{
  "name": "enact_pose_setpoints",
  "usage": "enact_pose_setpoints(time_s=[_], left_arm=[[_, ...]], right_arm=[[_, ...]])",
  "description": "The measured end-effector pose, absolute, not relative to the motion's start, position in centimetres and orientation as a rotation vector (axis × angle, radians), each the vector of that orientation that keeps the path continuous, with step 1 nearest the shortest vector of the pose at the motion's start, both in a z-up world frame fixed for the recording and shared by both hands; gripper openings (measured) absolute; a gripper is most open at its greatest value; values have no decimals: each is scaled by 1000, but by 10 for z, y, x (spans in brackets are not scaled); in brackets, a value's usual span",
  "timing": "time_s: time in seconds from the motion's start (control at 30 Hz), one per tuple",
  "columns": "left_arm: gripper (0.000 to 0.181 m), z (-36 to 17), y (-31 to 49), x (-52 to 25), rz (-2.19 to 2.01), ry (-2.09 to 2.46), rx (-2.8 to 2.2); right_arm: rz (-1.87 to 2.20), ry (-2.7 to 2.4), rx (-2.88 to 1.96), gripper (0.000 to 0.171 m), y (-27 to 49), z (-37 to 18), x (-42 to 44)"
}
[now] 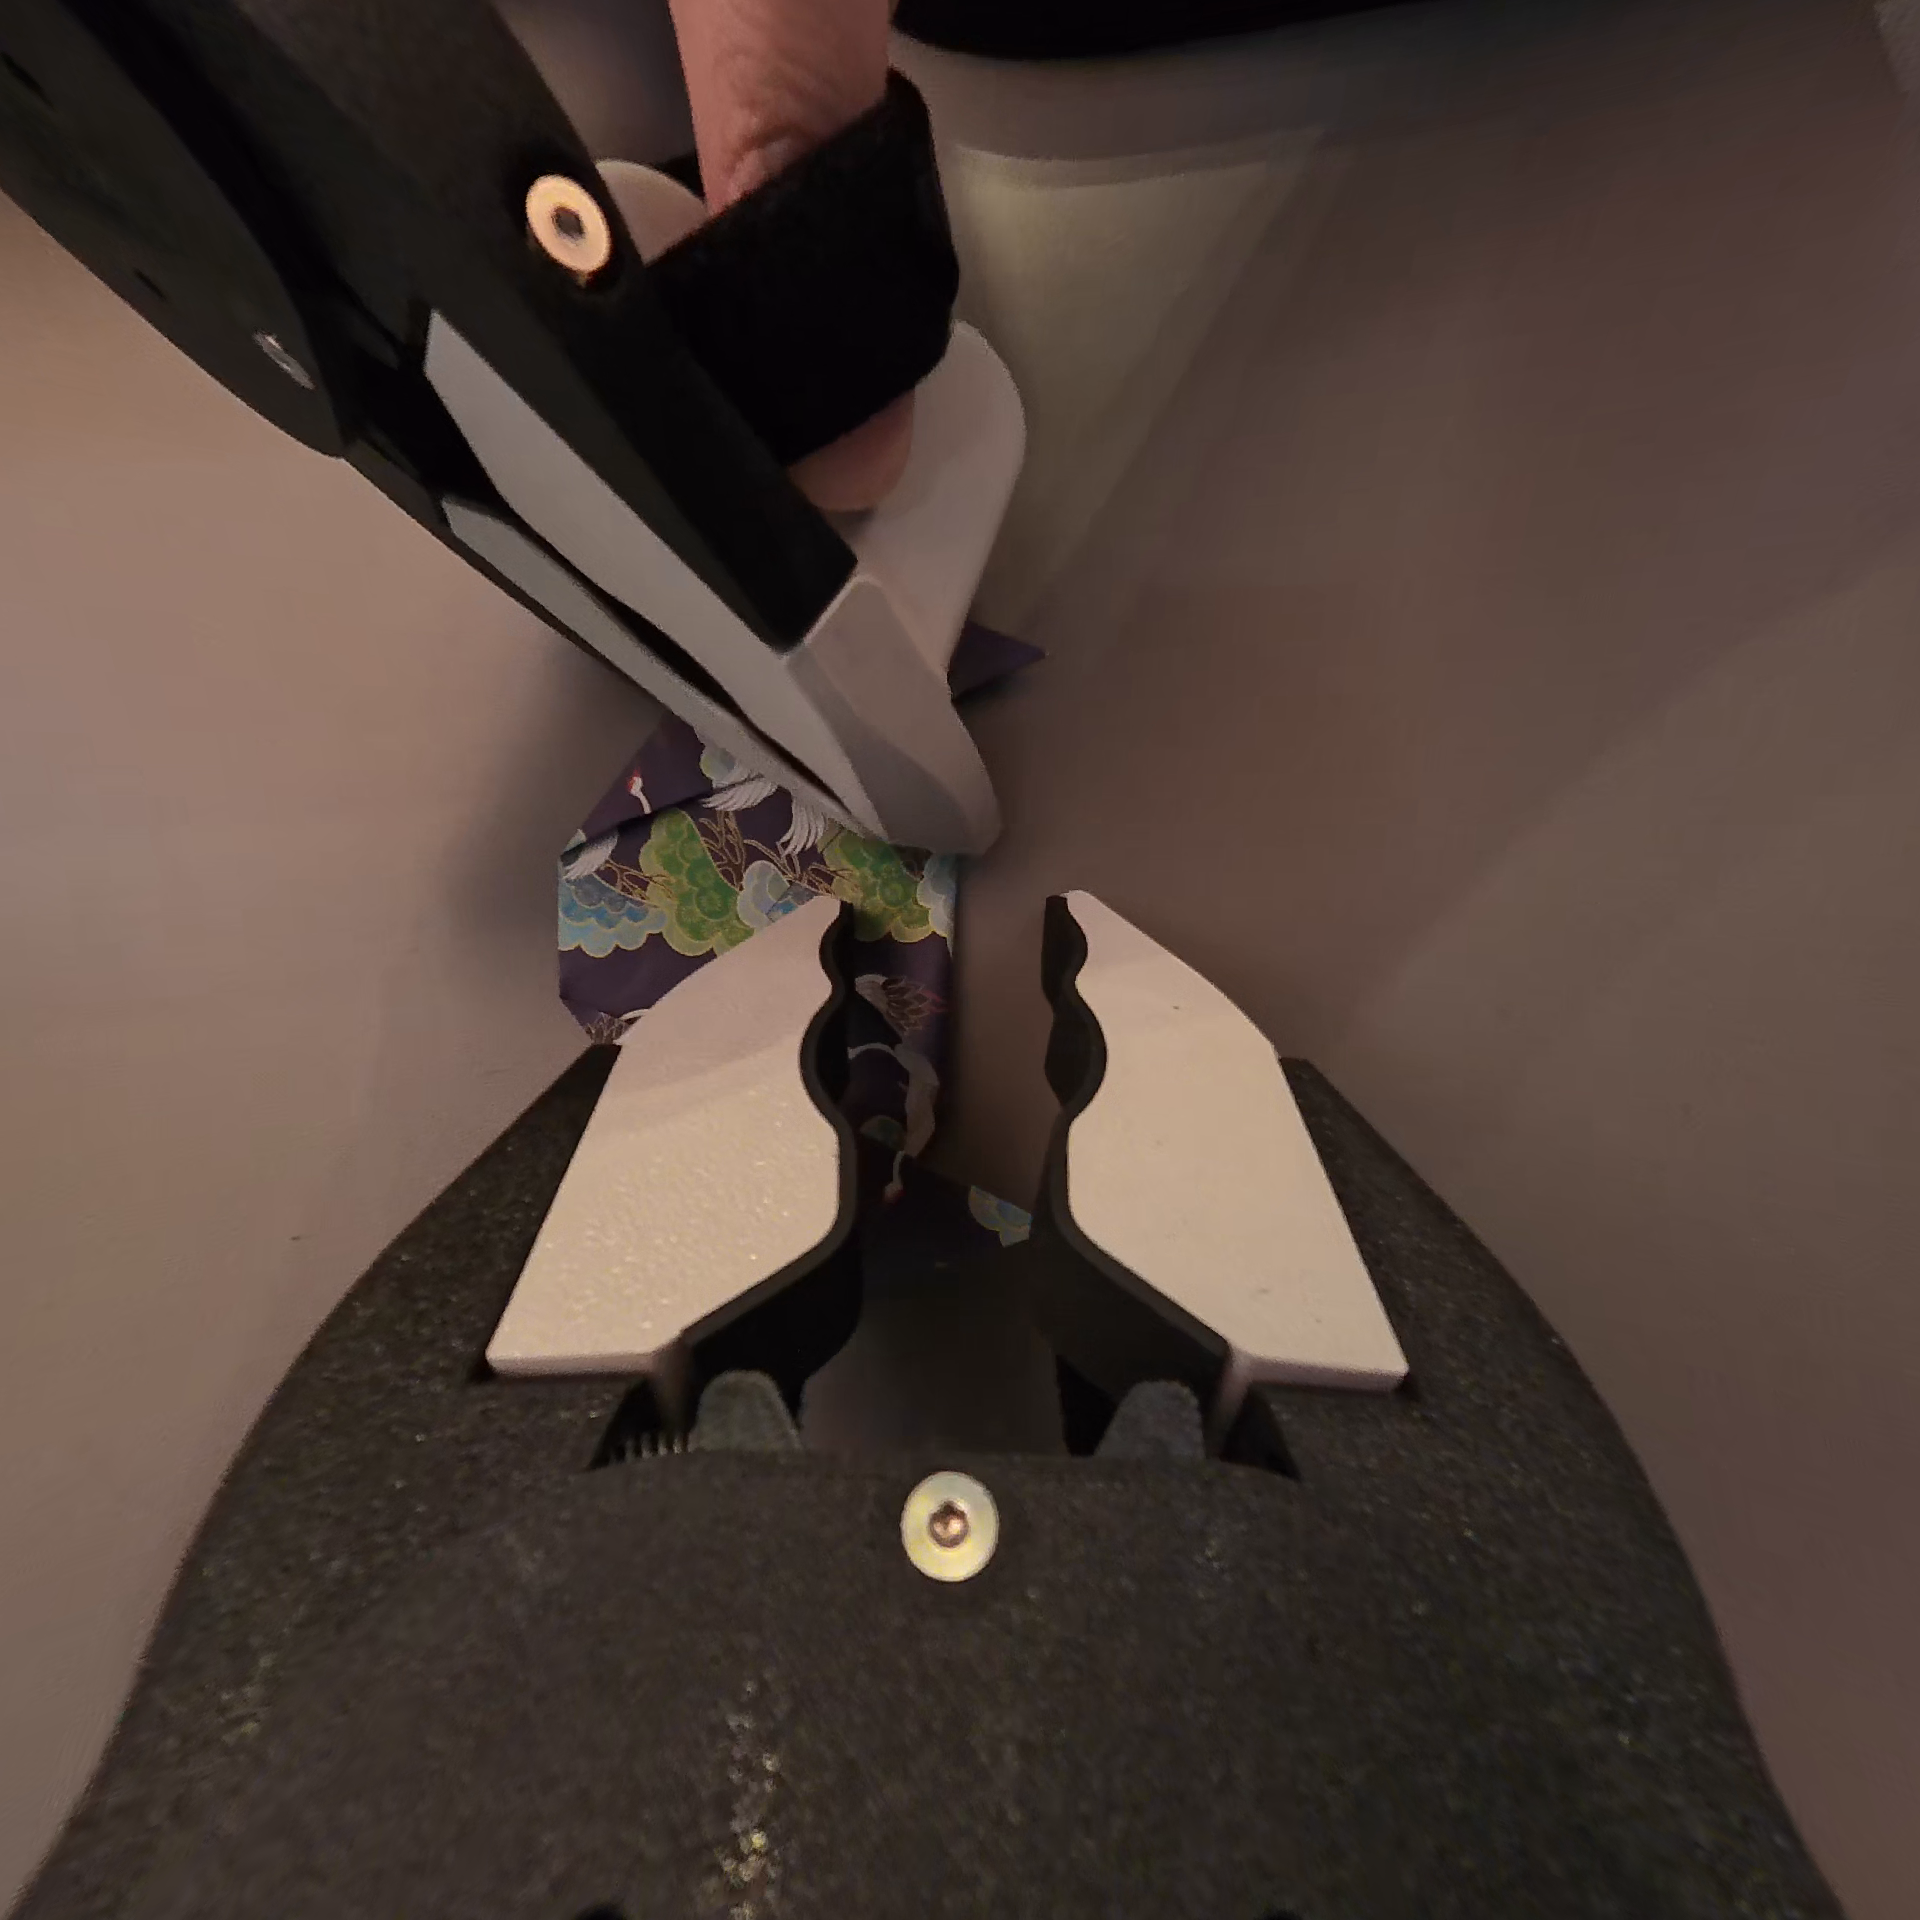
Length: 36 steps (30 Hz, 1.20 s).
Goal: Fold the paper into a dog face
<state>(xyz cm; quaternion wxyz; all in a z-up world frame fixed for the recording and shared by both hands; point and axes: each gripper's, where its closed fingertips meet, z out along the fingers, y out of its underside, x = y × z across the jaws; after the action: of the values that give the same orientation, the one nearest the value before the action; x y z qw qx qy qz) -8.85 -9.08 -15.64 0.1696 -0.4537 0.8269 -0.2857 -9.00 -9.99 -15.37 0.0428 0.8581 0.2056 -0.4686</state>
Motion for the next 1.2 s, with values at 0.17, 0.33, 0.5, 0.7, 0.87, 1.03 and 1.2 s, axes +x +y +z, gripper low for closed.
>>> enact_pose_setpoints(time_s=[0.17,0.33,0.5,0.7,0.87,1.03,1.2], left_arm=[[35,-156,-91,-89,-810,2359,-1289],[35,-156,-91,-89,-816,2357,-1290],[36,-156,-91,-89,-818,2360,-1289],[36,-156,-92,-89,-824,2359,-1287],[36,-156,-92,-89,-824,2360,-1284],[36,-157,-93,-89,-826,2359,-1281],[36,-157,-93,-89,-823,2357,-1281]], right_arm=[[-1418,614,2627,2,-102,-155,-88],[-1429,572,2621,2,-102,-155,-87],[-1425,552,2622,2,-103,-155,-85],[-1386,571,2637,2,-107,-156,-81],[-1380,584,2642,2,-108,-156,-81],[-1330,618,2640,1,-116,-157,-76],[-1419,566,2609,1,-116,-156,-76]])
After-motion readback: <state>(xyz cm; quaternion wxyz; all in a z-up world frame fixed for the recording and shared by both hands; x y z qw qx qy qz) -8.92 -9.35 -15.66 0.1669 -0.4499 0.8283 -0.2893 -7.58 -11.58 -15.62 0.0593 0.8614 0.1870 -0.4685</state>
